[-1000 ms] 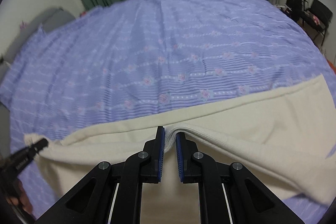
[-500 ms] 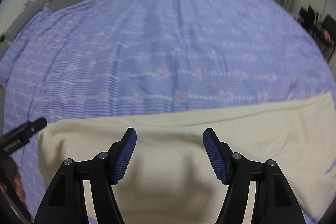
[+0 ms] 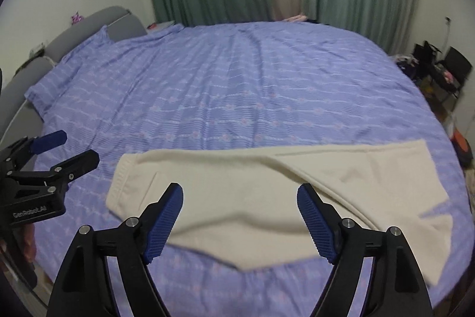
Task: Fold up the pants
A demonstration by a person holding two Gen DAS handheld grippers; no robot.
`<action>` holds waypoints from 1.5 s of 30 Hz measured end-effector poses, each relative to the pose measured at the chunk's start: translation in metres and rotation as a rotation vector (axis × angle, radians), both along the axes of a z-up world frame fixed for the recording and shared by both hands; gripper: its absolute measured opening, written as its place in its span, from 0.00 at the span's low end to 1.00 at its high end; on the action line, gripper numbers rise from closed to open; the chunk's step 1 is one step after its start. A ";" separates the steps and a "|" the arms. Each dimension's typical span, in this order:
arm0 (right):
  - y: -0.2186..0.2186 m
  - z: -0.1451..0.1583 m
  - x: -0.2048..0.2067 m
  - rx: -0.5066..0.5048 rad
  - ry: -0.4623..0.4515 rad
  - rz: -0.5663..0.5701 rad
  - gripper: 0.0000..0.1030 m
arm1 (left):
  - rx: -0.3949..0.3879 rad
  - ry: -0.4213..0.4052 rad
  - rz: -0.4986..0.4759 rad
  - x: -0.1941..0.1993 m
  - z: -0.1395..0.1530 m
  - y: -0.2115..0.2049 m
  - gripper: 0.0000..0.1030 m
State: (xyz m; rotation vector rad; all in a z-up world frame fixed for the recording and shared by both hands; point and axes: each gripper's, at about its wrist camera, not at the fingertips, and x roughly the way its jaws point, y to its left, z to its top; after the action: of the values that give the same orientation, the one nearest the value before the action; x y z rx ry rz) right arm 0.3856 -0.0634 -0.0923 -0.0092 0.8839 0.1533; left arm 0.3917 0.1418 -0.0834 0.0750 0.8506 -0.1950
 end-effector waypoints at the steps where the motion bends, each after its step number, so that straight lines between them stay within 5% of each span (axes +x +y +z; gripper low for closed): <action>1: -0.009 0.007 -0.014 -0.001 -0.003 -0.016 0.77 | -0.008 -0.002 -0.015 -0.005 0.005 -0.006 0.90; 15: -0.177 0.039 -0.122 0.009 -0.038 -0.102 0.77 | -0.026 -0.055 -0.088 -0.095 0.040 -0.174 0.90; 26: -0.319 0.036 -0.114 -0.015 -0.010 0.076 0.77 | -0.016 0.000 0.125 -0.121 0.027 -0.314 0.90; 31: -0.364 0.029 -0.102 -0.001 0.027 0.096 0.77 | -0.004 0.023 0.138 -0.122 0.023 -0.359 0.90; 36: -0.391 0.005 -0.088 0.005 0.068 0.077 0.77 | 0.067 0.007 0.128 -0.112 0.004 -0.388 0.91; 45: -0.412 -0.073 -0.061 -0.029 0.204 0.036 0.77 | 0.045 0.107 0.077 -0.071 -0.068 -0.400 0.91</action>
State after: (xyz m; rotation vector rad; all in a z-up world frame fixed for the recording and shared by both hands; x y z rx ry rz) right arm 0.3245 -0.4755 -0.1656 -0.0376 1.0896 0.1774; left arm 0.3203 -0.2585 -0.1513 0.0738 0.9632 -0.1082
